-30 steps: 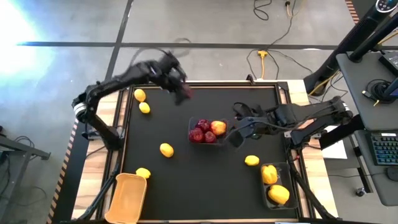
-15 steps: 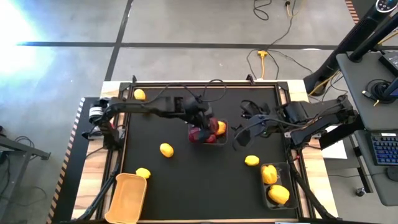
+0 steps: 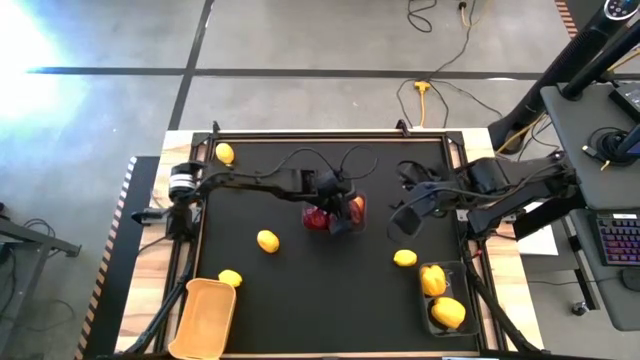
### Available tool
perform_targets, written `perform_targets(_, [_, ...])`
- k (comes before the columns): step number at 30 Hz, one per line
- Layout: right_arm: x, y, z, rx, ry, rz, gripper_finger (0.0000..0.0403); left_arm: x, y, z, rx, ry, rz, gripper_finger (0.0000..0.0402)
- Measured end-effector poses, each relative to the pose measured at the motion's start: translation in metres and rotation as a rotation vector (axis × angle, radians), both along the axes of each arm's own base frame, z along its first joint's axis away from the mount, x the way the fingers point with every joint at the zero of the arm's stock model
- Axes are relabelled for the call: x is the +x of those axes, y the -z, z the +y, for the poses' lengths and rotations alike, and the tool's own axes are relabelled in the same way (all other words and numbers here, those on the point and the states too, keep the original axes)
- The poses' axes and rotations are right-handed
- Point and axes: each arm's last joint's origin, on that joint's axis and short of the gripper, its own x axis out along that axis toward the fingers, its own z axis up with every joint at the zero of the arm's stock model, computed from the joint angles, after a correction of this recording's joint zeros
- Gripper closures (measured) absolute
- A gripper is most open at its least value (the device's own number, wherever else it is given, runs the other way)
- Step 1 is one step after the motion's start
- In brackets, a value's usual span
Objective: Sort produce into baskets
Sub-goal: Put the red apple into the top black bin
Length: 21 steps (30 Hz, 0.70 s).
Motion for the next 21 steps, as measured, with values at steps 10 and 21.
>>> perform_targets(10, [-0.004,-0.003,-0.001,-0.039,-0.043,0.002,0.0078,0.011,-0.007,0.001,-0.08,0.006,-0.017,0.005])
perform_targets(21, [-0.001,-0.002,-0.002,-0.089,0.008,-0.013,0.0078,0.01,-0.011,0.0,-0.087,0.108,-0.012,0.0049])
